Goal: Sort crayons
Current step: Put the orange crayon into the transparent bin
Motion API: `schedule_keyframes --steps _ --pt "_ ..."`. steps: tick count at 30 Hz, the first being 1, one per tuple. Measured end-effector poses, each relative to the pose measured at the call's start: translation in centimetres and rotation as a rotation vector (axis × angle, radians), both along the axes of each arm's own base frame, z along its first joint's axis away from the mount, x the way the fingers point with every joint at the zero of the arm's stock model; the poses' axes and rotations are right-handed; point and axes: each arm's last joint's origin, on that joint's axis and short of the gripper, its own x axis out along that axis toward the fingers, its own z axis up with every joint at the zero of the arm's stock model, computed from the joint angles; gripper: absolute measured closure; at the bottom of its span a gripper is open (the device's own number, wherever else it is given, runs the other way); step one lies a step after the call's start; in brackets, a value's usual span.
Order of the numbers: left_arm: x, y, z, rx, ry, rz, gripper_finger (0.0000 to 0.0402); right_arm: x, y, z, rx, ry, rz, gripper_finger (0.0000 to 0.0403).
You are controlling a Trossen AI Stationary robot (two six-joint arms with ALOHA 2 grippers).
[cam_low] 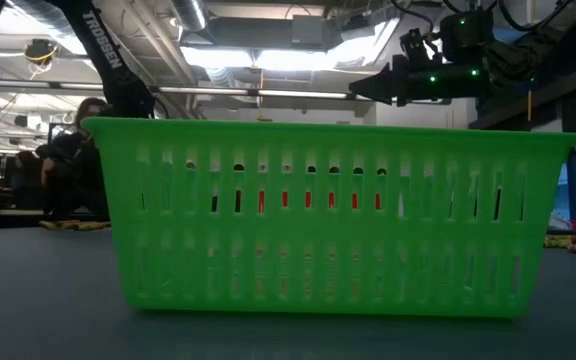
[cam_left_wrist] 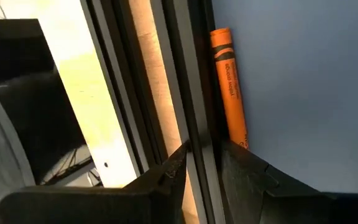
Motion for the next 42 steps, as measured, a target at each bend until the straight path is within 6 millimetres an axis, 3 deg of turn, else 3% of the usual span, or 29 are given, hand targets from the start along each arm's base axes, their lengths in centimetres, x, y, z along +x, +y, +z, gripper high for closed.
schedule_keyframes --steps 4,11,30,42 --pt "0.4 -1.0 0.6 -0.050 -0.042 -0.017 0.0319 0.0 0.0 0.0 0.000 0.000 0.000 0.0265" --pt "1.6 -1.3 2.4 0.032 -0.106 -0.053 0.0319 0.0 0.0 0.0 0.000 0.001 0.000 0.0265" --pt "0.6 -0.5 1.4 0.120 -0.116 0.020 0.0319 0.0 0.0 0.0 0.002 0.004 0.006 0.0265" --pt "0.6 -0.7 0.9 0.067 -0.172 -0.011 0.0319 0.0 0.0 0.0 0.001 0.003 0.008 0.0265"
